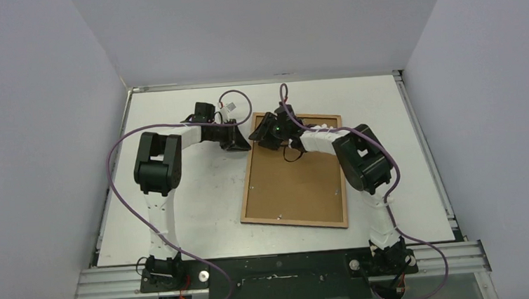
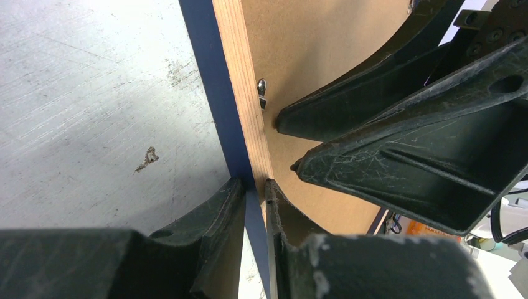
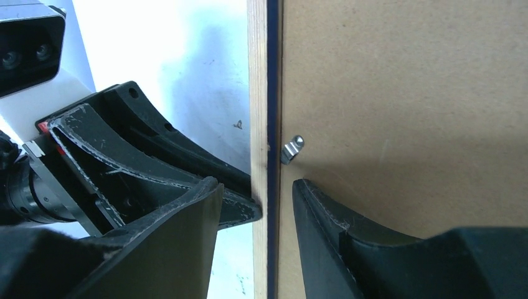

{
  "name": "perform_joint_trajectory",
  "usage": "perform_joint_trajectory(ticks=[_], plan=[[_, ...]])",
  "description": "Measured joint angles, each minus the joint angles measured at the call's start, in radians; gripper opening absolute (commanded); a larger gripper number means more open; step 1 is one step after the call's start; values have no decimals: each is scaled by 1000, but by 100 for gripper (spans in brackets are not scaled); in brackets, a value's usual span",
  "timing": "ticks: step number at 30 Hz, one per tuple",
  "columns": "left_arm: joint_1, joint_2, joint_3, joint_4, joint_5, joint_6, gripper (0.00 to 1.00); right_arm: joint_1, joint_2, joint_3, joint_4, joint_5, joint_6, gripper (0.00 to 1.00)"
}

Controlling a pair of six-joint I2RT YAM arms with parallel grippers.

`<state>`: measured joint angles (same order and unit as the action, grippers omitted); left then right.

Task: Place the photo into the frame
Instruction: Install the photo frame at the center of the board.

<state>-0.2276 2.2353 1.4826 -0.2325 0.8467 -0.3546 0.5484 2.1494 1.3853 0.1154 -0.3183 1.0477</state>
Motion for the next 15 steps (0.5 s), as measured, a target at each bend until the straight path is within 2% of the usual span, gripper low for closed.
perform_joint_trajectory(ticks=[15], plan=[[0,0,0,0,2,0,16,13,42,52,13,3,25,46]])
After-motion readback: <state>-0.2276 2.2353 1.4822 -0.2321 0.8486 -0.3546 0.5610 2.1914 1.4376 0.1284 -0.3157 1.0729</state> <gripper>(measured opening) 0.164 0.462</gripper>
